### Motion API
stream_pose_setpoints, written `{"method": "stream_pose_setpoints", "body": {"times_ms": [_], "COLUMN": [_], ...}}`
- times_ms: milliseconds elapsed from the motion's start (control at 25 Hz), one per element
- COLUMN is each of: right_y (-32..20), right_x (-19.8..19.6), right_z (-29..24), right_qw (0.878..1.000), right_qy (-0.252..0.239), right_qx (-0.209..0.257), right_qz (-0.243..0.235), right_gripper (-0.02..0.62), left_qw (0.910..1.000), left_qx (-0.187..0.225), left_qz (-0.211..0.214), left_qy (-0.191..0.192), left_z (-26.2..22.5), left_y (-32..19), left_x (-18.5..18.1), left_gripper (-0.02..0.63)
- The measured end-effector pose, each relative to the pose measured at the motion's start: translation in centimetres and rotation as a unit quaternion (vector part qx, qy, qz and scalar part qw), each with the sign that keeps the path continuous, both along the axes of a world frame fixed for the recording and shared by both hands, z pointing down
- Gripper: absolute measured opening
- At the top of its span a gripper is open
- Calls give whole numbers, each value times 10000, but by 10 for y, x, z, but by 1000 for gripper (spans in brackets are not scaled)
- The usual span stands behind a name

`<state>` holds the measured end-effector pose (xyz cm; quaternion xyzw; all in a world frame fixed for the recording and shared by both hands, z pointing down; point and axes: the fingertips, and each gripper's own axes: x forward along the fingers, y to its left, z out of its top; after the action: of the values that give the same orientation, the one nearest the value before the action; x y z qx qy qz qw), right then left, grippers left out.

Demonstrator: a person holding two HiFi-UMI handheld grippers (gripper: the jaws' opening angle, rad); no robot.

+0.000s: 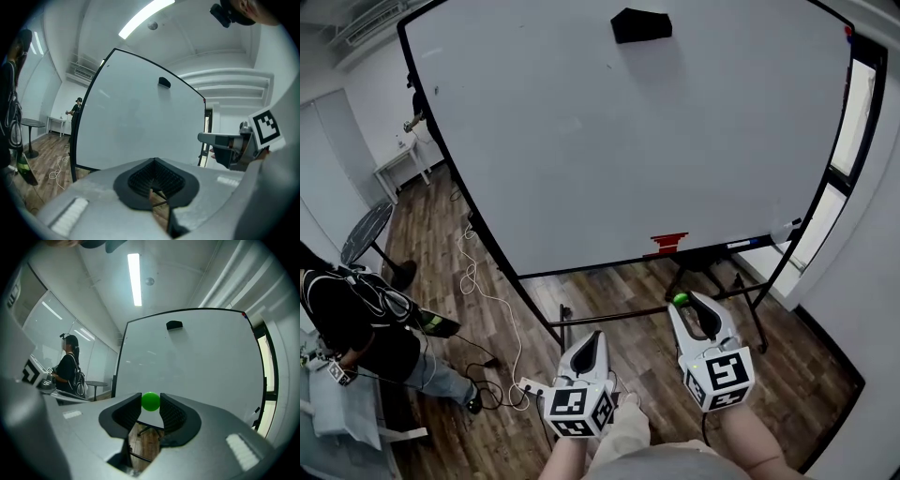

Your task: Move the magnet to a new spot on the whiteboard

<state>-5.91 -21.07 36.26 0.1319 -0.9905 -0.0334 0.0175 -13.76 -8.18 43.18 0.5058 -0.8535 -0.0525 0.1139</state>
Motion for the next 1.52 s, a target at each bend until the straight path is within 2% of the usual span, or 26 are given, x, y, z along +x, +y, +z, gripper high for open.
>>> {"method": "stream_pose_setpoints", "body": {"times_ms": [320, 680, 1520], "right_y": [25, 44, 48], "right_x": [28, 51, 52], "right_z": [18, 30, 31], "right_qw": [9999, 9997, 9995], "right_qy": [50, 110, 121], "right_qx": [-123, -213, -192], "right_qz": [-49, -97, -223], "right_gripper": [123, 123, 123], "left_qw": [9999, 9999, 9999], "left_qx": [-2, -36, 73], "left_qz": [-111, -51, -144], "left_qy": [22, 102, 55], "left_z": [12, 22, 11], "left_y": [23, 32, 32], "left_x": [27, 56, 55], "left_gripper": [2, 2, 2]}}
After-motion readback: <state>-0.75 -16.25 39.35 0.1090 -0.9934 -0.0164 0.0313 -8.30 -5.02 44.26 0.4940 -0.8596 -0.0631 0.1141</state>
